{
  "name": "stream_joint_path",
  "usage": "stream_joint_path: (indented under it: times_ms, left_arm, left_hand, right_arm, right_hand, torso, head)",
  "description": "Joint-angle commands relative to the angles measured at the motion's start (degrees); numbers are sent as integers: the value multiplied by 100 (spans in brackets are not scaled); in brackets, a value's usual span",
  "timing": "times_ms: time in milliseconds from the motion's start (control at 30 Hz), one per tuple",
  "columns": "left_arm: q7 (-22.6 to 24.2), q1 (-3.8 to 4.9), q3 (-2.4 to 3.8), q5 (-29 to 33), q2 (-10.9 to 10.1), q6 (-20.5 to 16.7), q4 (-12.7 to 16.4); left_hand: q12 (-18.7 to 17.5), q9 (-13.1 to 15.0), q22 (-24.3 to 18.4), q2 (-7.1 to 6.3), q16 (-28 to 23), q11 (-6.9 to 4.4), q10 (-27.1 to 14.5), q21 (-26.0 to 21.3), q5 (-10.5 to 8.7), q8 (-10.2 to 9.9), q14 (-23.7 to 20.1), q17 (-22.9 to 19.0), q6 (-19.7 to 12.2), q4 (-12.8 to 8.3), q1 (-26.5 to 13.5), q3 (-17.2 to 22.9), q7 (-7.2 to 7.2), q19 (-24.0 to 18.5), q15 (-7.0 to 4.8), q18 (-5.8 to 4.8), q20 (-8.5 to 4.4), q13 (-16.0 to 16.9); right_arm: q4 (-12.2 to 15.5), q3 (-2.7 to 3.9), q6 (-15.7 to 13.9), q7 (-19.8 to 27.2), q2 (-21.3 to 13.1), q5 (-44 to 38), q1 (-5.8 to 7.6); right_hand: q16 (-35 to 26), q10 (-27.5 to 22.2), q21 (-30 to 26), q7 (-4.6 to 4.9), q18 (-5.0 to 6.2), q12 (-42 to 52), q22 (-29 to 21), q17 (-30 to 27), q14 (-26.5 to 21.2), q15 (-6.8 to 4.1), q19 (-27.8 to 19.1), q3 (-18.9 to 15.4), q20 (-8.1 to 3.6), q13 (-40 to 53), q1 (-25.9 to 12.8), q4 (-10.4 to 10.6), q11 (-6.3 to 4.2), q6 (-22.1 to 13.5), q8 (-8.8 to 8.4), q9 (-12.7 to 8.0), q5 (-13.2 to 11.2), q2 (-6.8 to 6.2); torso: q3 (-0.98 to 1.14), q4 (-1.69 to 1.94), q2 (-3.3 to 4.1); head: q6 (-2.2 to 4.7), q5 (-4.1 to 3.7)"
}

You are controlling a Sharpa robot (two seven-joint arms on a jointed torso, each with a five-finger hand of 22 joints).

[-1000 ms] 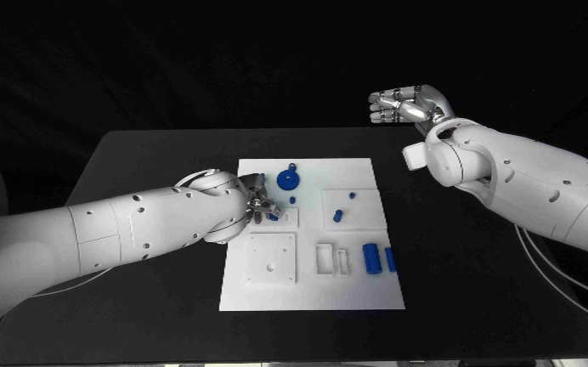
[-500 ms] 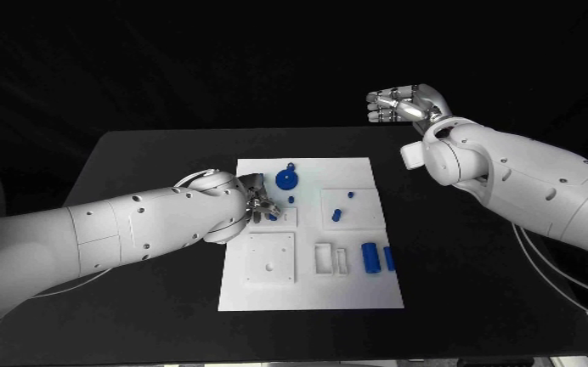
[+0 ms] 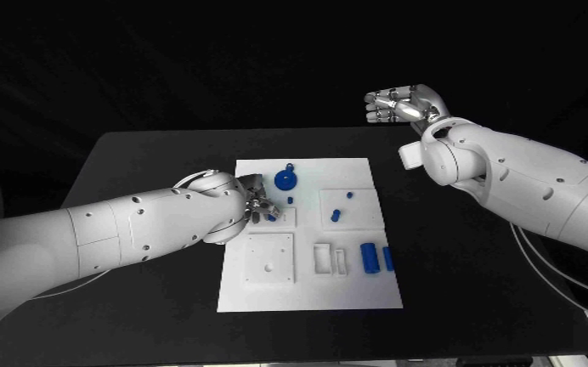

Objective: Assemble the parts on the task board

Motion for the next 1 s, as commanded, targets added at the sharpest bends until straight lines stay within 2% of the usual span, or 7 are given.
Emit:
stream_joint_path:
  times_ms: [33, 233, 333, 367, 467, 900, 1000]
  left_arm:
    - [93, -16, -7, -19, 33, 110, 7]
    - [109, -16, -6, 0, 72, 98, -34]
    - [109, -16, -6, 15, 88, 107, -55]
    - [109, -16, -6, 18, 92, 107, -62]
    - [110, -16, -6, 23, 97, 94, -78]
    - [83, -16, -5, 28, 59, 35, -102]
    - [82, -16, -5, 31, 28, 12, -88]
  left_hand:
    - [48, 69, 115, 212, 27, -199, 98, 30, -100, 36, -41, 2, 856, -346, 145, 343, -639, -8, -12, 38, 15, 13]
    - [75, 118, 99, 225, 32, -202, 98, -10, -1010, 88, -42, -10, 858, -40, 99, 45, -673, 1, -9, 14, 30, 25]
    - [65, 108, 101, 59, 12, -198, 99, -95, -1111, 89, -59, -56, 848, 387, 272, -179, -691, 35, -10, -5, 19, 10]
    - [62, 120, 101, 28, 6, -208, 99, -106, -917, 106, -62, -75, 867, 471, 174, -408, -685, 36, -14, -11, 23, 5]
    - [36, 96, 102, 133, -31, -204, 101, -162, -991, 84, -79, -146, 844, 633, 350, -1009, -690, 53, -14, -23, 21, -28]
    - [-45, 27, 108, -303, -102, -207, 101, -319, -1102, 56, -101, -238, 824, 1426, 580, -1045, -668, 96, -28, -69, -16, -158]
    - [-55, 0, 107, -471, -116, -193, 102, -341, -1573, 40, -105, -249, 843, 1648, 571, -1109, -668, 101, -23, -72, -15, -171]
  right_arm:
    - [7, 3, 91, 35, 1, -14, -2]
    - [13, 3, 98, 31, -2, -12, -2]
    - [15, 3, 98, 30, -5, -12, -2]
    - [15, 3, 99, 30, -6, -12, -2]
    - [14, 3, 100, 31, -7, -10, -3]
    - [12, 3, 97, 33, -18, -2, -8]
    - [9, 4, 90, 35, -23, 0, -14]
  right_hand:
    - [-28, -26, 4, 33, 67, -21, -8, -9, -25, 6, -11, 3, 11, -7, -40, 25, -9, 6, -20, -3, 35, 23]
    - [-29, -28, 0, 33, 67, -21, -8, -9, -29, 7, -13, -11, 13, -7, -37, 38, -9, 4, -21, -4, 44, 21]
    - [-29, -28, 0, 33, 67, -21, -8, -9, -29, 7, -13, -11, 13, -7, -37, 38, -9, 4, -21, -4, 44, 21]
    - [-29, -28, 0, 33, 67, -21, -8, -9, -29, 7, -13, -11, 13, -7, -37, 38, -9, 4, -21, -4, 44, 21]
    - [-29, -28, 0, 33, 67, -21, -8, -9, -29, 7, -13, -11, 13, -7, -37, 38, -9, 4, -21, -4, 44, 21]
    - [-29, -36, -3, 35, 67, -22, -8, -9, -35, 10, -18, -34, 15, -7, -37, 43, -6, -1, -20, -3, 45, 20]
    - [-29, -39, -4, 37, 67, -22, -8, -9, -40, 11, -20, -57, 17, -7, -36, 46, -4, -5, -21, -3, 46, 24]
  torso:
    - [-3, 0, 2]
    - [-5, 0, 3]
    - [-4, -5, 5]
    - [-4, -5, 4]
    - [-2, -3, -2]
    - [-6, 1, -2]
    - [-11, 1, -1]
  head:
    - [5, -11]
    - [4, -12]
    - [0, -24]
    - [0, -26]
    - [-1, -34]
    - [10, -59]
    - [11, -62]
